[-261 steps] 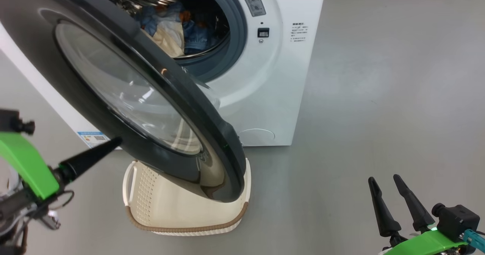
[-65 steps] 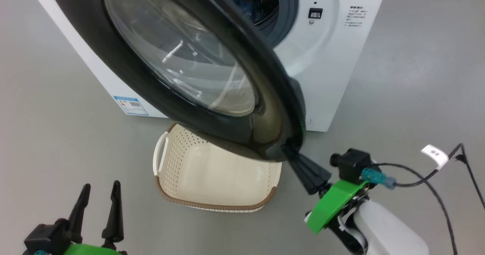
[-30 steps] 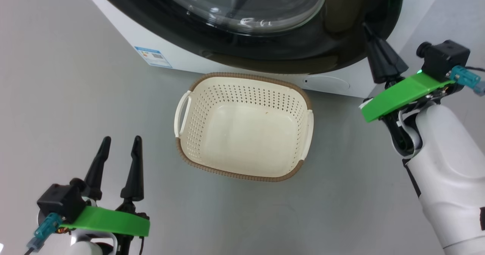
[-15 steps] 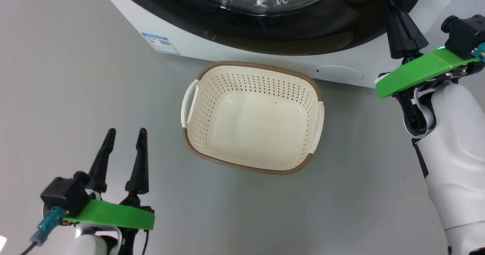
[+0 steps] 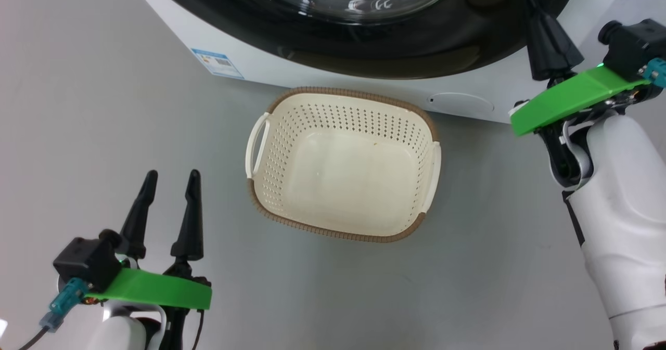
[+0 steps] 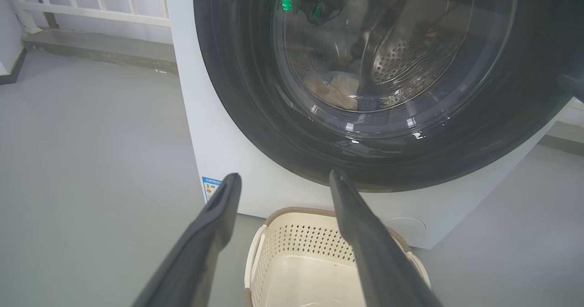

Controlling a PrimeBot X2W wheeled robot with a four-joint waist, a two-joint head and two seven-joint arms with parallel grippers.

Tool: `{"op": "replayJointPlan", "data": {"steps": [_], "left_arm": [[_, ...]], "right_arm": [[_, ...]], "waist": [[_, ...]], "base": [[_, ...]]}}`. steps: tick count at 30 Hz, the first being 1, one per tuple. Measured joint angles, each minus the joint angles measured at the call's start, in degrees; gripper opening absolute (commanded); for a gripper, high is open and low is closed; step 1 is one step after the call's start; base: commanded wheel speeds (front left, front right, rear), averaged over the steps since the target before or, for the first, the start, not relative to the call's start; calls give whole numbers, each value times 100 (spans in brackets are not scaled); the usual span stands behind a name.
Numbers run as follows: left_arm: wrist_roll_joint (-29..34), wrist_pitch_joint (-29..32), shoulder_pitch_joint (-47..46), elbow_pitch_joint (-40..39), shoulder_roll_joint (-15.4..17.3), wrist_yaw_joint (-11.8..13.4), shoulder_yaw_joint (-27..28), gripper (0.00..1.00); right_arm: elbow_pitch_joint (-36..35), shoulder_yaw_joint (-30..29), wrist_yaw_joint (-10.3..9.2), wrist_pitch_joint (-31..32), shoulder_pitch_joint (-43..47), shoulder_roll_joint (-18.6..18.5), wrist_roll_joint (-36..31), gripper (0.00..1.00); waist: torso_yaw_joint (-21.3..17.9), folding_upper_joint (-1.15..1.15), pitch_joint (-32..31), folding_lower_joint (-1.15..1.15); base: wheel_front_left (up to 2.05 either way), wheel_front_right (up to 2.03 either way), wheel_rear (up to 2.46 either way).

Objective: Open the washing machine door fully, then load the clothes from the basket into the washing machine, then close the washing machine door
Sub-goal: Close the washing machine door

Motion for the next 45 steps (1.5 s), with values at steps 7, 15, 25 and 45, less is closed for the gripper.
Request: {"op": "replayJointPlan", "data": {"steps": [7, 15, 25, 45], "left_arm": [[0, 0, 25, 98, 44, 0, 63, 100], [0, 0, 203, 242, 177, 0, 82, 100], [-7, 0, 506, 441, 380, 0, 183, 100], [-4, 0, 777, 687, 504, 0, 421, 100]], "right_arm": [[-77, 301, -3, 0, 495, 8, 49, 100], [-127, 544, -3, 0, 1149, 1, 180, 100], [-160, 525, -3, 0, 1968, 30, 198, 100], [-409, 267, -3, 1, 2927, -12, 207, 100]], "waist": [[-100, 0, -263, 0], [-264, 0, -660, 0], [-639, -1, -1120, 0], [-1559, 0, -1666, 0]], "base": [[0, 0, 0], [0, 0, 0], [0, 0, 0], [0, 0, 0]]}}
